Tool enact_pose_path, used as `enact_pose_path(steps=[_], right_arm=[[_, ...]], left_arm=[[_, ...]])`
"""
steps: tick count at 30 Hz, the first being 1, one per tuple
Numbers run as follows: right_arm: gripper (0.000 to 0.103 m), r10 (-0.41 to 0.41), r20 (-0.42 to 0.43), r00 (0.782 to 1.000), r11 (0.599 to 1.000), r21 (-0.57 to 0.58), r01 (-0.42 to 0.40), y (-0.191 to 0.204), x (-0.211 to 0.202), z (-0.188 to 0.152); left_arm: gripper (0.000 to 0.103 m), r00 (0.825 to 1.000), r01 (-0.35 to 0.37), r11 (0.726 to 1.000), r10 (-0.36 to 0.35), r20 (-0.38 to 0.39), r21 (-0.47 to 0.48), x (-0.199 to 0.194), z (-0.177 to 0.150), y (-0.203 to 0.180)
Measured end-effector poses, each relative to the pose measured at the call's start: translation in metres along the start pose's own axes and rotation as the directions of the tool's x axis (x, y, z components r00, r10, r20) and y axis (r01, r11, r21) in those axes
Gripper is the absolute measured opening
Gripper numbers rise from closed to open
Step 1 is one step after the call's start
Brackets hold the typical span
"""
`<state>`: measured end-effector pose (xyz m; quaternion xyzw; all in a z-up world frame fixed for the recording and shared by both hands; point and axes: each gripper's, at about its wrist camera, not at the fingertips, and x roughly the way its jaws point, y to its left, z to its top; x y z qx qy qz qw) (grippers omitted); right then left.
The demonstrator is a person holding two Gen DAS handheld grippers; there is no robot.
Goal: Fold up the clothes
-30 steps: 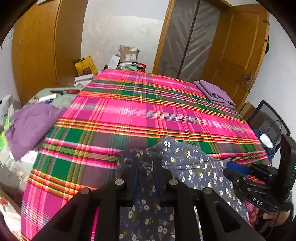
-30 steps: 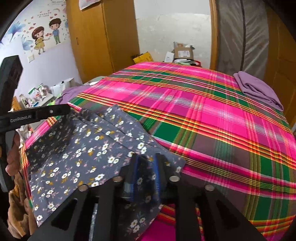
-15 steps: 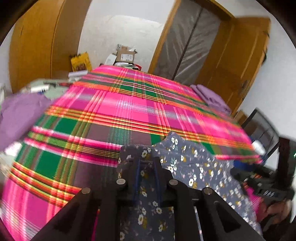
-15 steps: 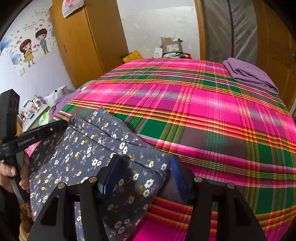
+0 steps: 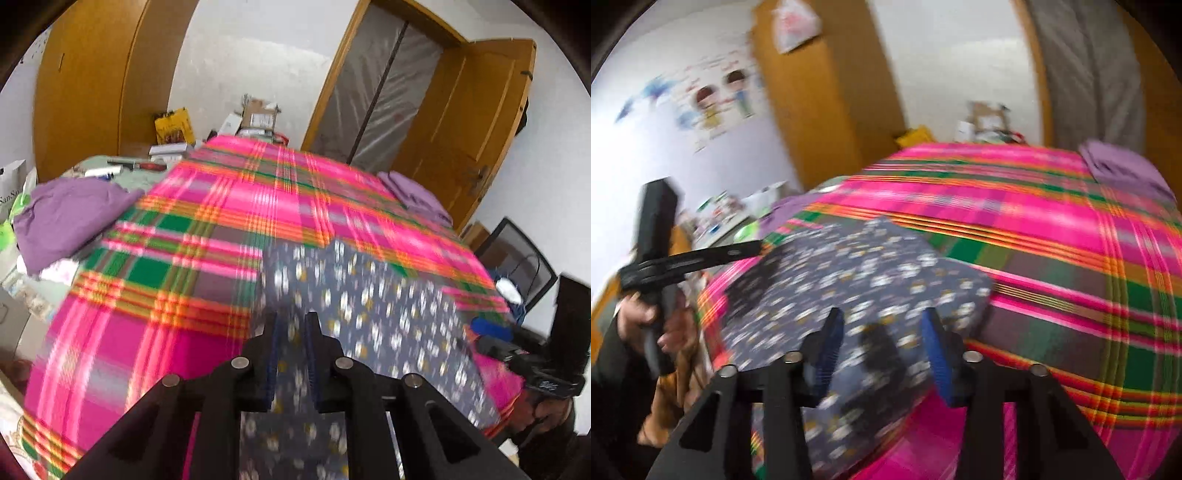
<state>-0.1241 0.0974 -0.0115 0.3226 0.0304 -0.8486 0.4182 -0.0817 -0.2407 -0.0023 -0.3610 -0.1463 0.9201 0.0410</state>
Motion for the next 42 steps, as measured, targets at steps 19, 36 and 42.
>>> enact_pose_path(steps=[19, 36, 42], right_arm=[[0.018, 0.064, -0.054, 0.996, 0.970, -0.231, -0.075, 0.050, -0.005, -0.020], [0.016, 0.110, -0.111, 0.988, 0.944, -0.300, -0.139, 0.073, 0.010, -0.021], [0.016, 0.120, -0.131, 0.984, 0.949, -0.275, -0.152, 0.071, 0.017, -0.023]], left_arm=[[0.015, 1.000, -0.011, 0.999, 0.011, -0.005, 0.041, -0.016, -0.024, -0.018], [0.015, 1.000, 0.008, 0.998, -0.007, -0.026, 0.060, -0.015, -0.038, -0.019], [0.015, 1.000, -0.006, 0.999, 0.007, -0.025, 0.047, -0.015, -0.037, -0.020]])
